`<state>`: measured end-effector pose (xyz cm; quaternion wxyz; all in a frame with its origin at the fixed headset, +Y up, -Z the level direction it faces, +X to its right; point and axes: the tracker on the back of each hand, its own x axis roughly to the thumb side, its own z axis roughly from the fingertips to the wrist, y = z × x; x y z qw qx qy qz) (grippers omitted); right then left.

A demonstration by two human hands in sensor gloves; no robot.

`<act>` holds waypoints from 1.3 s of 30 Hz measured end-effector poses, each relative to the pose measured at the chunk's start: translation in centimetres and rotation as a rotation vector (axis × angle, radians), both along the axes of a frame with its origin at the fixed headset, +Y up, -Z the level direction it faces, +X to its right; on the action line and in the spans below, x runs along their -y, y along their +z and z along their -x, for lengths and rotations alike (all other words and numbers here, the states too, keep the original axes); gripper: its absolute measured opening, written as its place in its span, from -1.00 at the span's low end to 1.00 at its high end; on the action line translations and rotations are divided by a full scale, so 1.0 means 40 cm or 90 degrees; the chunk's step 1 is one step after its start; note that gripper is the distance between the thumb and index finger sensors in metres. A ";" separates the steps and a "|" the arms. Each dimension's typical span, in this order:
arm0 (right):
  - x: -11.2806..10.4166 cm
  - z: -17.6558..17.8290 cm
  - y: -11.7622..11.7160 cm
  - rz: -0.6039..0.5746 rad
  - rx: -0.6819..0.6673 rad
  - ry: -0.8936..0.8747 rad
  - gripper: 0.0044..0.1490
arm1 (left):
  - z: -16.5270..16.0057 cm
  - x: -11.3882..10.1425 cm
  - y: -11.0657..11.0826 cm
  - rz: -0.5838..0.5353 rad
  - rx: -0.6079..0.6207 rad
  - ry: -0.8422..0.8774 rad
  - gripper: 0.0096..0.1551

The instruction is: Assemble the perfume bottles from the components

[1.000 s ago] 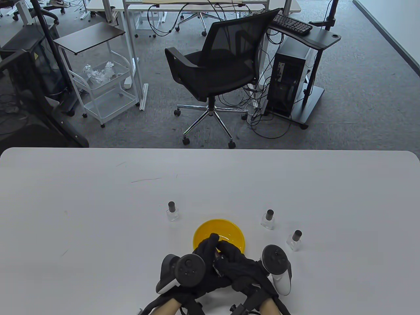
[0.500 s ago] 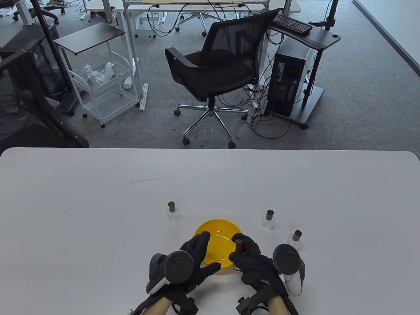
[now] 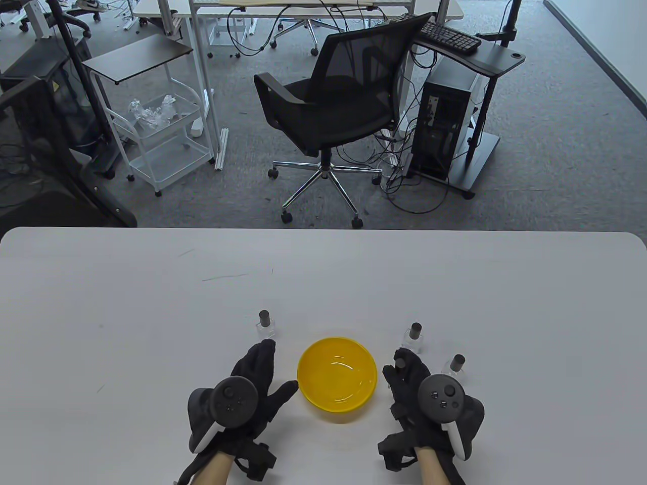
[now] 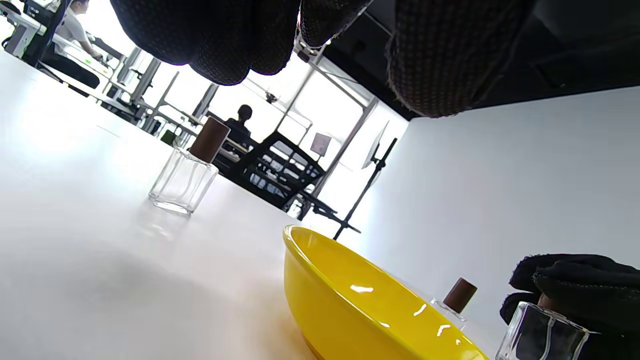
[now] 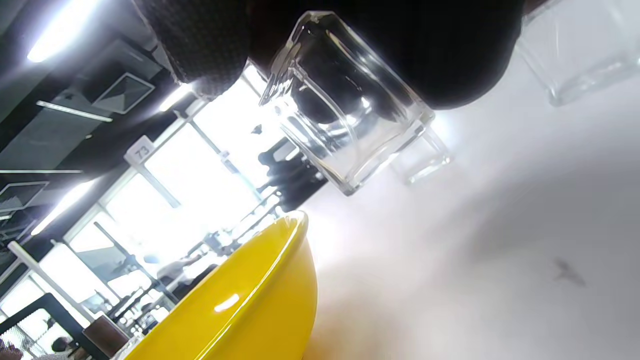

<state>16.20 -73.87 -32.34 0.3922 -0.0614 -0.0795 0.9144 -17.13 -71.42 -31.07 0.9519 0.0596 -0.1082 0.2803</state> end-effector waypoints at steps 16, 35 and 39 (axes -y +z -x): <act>0.068 0.052 -0.091 0.121 -0.042 0.023 -0.34 | 0.001 0.012 -0.006 0.013 0.006 -0.032 0.03; -0.061 0.020 0.030 -0.059 -0.046 0.264 -0.15 | -0.007 0.013 -0.001 0.018 -0.002 -0.082 0.02; -0.069 0.007 0.051 -0.079 -0.050 0.286 -0.12 | -0.011 0.018 -0.002 0.024 -0.005 -0.099 0.01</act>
